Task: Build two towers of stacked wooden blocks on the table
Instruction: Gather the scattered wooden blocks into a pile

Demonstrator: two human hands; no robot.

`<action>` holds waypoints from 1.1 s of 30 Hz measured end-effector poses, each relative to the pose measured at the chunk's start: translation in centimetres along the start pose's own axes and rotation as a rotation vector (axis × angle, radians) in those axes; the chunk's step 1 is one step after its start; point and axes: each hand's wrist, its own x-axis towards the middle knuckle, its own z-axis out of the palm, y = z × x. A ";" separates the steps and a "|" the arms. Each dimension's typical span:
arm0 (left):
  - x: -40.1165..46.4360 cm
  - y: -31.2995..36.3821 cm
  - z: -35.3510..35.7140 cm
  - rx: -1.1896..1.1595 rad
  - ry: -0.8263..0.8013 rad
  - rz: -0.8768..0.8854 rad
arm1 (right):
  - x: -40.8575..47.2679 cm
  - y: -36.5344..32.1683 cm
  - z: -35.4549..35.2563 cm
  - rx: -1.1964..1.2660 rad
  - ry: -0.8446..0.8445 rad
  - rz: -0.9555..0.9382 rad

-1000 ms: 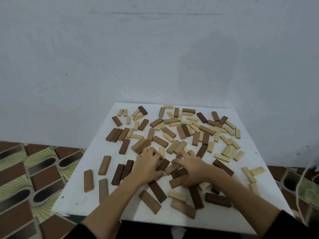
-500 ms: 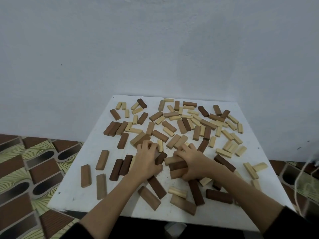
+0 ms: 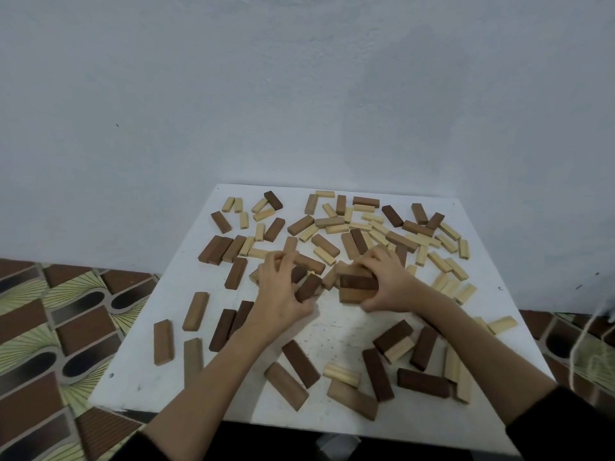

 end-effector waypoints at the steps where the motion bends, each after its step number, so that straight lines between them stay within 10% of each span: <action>1: 0.6 0.3 0.0 0.001 0.024 0.011 | 0.6 0.2 -0.4 0.011 -0.002 0.011; 14: 9.3 2.0 3.1 0.038 -0.086 0.072 | 5.8 2.5 -2.1 0.031 0.143 0.200; 24: 6.0 -7.5 -4.8 0.157 0.170 -0.148 | 9.9 -5.7 1.2 0.056 0.048 -0.198; 33: 7.3 -11.2 -7.6 0.195 0.060 -0.389 | 16.3 -11.6 4.6 -0.009 -0.007 -0.231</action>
